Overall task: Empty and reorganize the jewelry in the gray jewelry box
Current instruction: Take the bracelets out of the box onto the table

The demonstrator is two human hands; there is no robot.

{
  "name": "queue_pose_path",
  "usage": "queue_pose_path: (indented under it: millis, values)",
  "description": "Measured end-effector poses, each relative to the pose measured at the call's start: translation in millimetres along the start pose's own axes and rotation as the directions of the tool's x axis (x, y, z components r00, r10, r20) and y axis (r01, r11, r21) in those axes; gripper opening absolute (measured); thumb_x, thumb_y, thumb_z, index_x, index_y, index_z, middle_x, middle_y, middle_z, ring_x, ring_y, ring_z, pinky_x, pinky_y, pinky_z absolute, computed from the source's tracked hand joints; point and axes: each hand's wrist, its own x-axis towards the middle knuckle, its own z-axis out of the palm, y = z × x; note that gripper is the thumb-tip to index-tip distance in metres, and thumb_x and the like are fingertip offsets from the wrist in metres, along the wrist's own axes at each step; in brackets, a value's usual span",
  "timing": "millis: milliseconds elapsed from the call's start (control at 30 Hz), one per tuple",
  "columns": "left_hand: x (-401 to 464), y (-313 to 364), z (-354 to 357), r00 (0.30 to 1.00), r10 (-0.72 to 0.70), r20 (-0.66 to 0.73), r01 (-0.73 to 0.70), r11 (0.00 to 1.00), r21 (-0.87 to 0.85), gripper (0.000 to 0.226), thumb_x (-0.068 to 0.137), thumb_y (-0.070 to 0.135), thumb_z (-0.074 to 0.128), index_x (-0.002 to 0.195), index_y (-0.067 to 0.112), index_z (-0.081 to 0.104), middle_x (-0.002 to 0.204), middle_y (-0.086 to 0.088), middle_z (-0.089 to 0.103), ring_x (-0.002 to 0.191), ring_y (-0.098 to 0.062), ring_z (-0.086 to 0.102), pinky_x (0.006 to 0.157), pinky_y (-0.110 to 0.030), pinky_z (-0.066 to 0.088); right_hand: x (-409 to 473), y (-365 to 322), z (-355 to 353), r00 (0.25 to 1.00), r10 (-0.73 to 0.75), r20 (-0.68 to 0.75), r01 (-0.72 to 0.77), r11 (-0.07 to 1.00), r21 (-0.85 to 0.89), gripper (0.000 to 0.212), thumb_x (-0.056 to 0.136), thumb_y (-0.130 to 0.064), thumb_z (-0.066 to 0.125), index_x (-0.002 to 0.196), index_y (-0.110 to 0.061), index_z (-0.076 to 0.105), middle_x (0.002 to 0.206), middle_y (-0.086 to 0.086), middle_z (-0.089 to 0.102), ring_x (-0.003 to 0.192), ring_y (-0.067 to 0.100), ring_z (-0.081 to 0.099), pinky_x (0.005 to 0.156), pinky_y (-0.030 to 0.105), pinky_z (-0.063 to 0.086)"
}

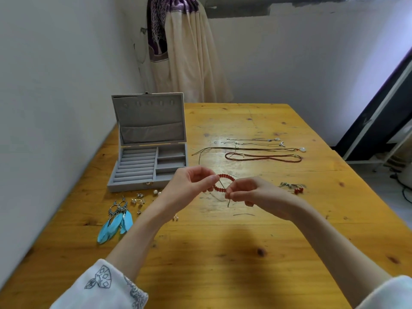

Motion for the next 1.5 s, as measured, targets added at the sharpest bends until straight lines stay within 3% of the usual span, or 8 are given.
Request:
queue_pose_path:
  millis: [167,300,433,667,800,967,1200,1500]
  values:
    - [6.0,0.6,1.8,0.999,0.023,-0.047,-0.015,0.987,0.160,0.010,0.083,0.028,0.064,0.086,0.019,0.065,0.067,0.001,0.061,0.061,-0.008,0.053,0.061,-0.022,0.044,-3.2,10.9,-3.7,0.996,-0.055,0.074,0.034,0.964,0.263,0.013,0.090,-0.005,0.048,0.086,-0.009,0.059,0.098,0.003,0.067,0.092,0.013,0.056,0.068,0.025,0.037]
    - [4.3,-10.3,6.3,0.999,-0.020,-0.046,0.025,0.992,0.120,0.008,0.083,0.025,0.064,0.085,0.017,0.064,0.061,-0.002,0.061,0.056,-0.013,0.055,0.054,-0.021,0.044,-4.1,16.1,-3.7,0.990,-0.077,0.118,0.017,0.898,0.440,0.007,0.083,-0.016,0.057,0.080,-0.009,0.059,0.079,0.006,0.064,0.081,0.018,0.061,0.064,0.025,0.039]
    - [0.2,-31.9,15.9,0.994,-0.081,-0.074,0.090,0.988,0.127,0.010,0.086,0.024,0.062,0.085,0.014,0.063,0.056,-0.001,0.059,0.047,-0.008,0.053,0.049,-0.020,0.042,-5.4,28.2,-2.1,0.999,0.033,0.030,-0.042,0.925,0.377,0.008,0.083,-0.013,0.063,0.086,-0.005,0.062,0.072,0.006,0.062,0.071,0.015,0.061,0.058,0.020,0.040]
    - [-1.7,-63.0,34.2,0.989,-0.077,-0.124,0.119,0.918,0.378,0.010,0.087,0.029,0.059,0.087,0.020,0.062,0.059,0.003,0.060,0.048,-0.002,0.051,0.055,-0.017,0.041,0.0,50.9,14.2,0.960,0.197,-0.198,-0.110,0.918,0.381,0.005,0.086,-0.007,0.061,0.083,-0.004,0.064,0.076,0.008,0.066,0.056,0.009,0.055,0.044,0.013,0.036]
    - [4.3,-68.9,38.1,0.988,-0.053,-0.143,0.119,0.852,0.509,0.014,0.088,0.032,0.058,0.092,0.020,0.065,0.070,0.005,0.062,0.063,-0.007,0.056,0.067,-0.027,0.051,7.7,53.6,18.1,0.922,0.193,-0.335,-0.173,0.981,0.090,0.010,0.087,-0.012,0.061,0.078,-0.013,0.064,0.071,0.002,0.065,0.056,0.006,0.056,0.043,0.010,0.038]
    - [10.4,-66.1,46.7,0.981,-0.005,-0.193,0.139,0.711,0.690,0.018,0.090,0.035,0.053,0.099,0.023,0.062,0.094,0.000,0.066,0.092,-0.018,0.060,0.080,-0.035,0.051,18.1,53.8,19.7,0.910,0.003,-0.415,-0.157,0.928,-0.337,0.007,0.088,-0.018,0.060,0.082,-0.018,0.062,0.074,-0.004,0.063,0.060,0.003,0.055,0.052,0.010,0.038]
    - [13.7,-62.8,49.2,0.963,0.095,-0.251,0.134,0.639,0.758,0.024,0.090,0.039,0.052,0.100,0.020,0.062,0.092,-0.001,0.067,0.086,-0.018,0.063,0.073,-0.030,0.050,24.8,55.9,26.4,0.891,-0.088,-0.446,-0.183,0.829,-0.529,0.013,0.088,-0.019,0.056,0.094,-0.013,0.066,0.092,0.001,0.067,0.087,0.015,0.060,0.079,0.031,0.051]
    - [16.1,-62.7,47.6,0.967,0.084,-0.239,0.136,0.622,0.771,0.027,0.090,0.038,0.054,0.103,0.016,0.060,0.092,-0.004,0.066,0.083,-0.018,0.063,0.071,-0.029,0.052,22.7,57.4,26.9,0.862,-0.092,-0.498,-0.267,0.752,-0.602,0.016,0.091,-0.026,0.052,0.099,-0.016,0.061,0.097,0.002,0.067,0.091,0.021,0.061,0.078,0.035,0.050]
